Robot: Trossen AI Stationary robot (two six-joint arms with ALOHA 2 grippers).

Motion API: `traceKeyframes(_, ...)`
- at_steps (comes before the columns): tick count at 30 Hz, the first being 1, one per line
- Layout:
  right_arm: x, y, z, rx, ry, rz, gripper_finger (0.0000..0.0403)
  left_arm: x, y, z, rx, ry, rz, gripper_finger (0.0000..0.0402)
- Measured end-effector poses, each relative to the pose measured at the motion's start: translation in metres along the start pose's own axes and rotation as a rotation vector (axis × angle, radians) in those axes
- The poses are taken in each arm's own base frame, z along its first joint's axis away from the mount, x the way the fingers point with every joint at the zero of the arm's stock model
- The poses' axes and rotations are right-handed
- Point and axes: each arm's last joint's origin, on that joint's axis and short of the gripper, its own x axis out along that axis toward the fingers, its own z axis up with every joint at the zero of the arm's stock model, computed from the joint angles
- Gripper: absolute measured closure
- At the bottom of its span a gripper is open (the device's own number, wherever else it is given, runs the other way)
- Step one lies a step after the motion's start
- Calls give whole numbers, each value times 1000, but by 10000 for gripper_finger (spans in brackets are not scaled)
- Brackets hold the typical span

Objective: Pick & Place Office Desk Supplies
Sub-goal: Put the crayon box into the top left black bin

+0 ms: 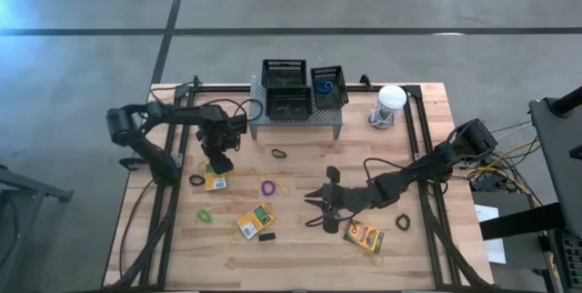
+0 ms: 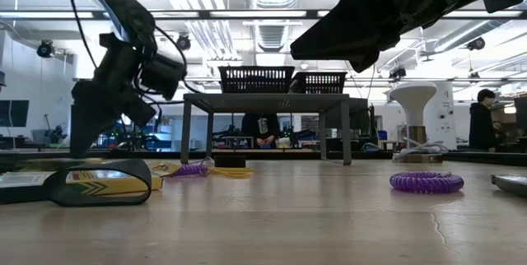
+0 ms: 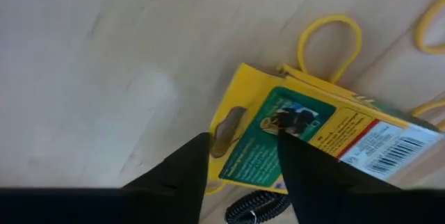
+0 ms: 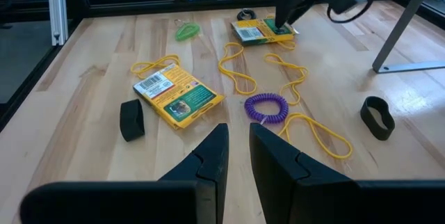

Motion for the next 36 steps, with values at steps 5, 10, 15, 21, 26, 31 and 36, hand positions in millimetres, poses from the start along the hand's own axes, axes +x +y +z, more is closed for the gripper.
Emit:
traceKeyframes(5,0,0,0,-1,1,-1,346,0,0,2,30,7,-6,305)
traceKeyframes(10,0,0,0,-3,1,0,346,-10,-2,-1,85,-42,-3,387)
traceKeyframes(15,0,0,-1,-2,3,-1,346,-25,-4,-13,99,-85,-3,397)
traceKeyframes(21,0,0,-1,-1,4,-1,346,-49,-7,-39,38,-93,-6,400)
traceKeyframes(26,0,-1,-1,-1,4,-2,346,-66,-8,-57,-15,-168,-14,400)
traceKeyframes(31,0,-1,-1,2,3,-1,346,-63,-8,-58,-83,-231,-26,391)
traceKeyframes(36,0,-1,-1,4,2,-2,346,-49,-6,-47,-35,-248,-21,337)
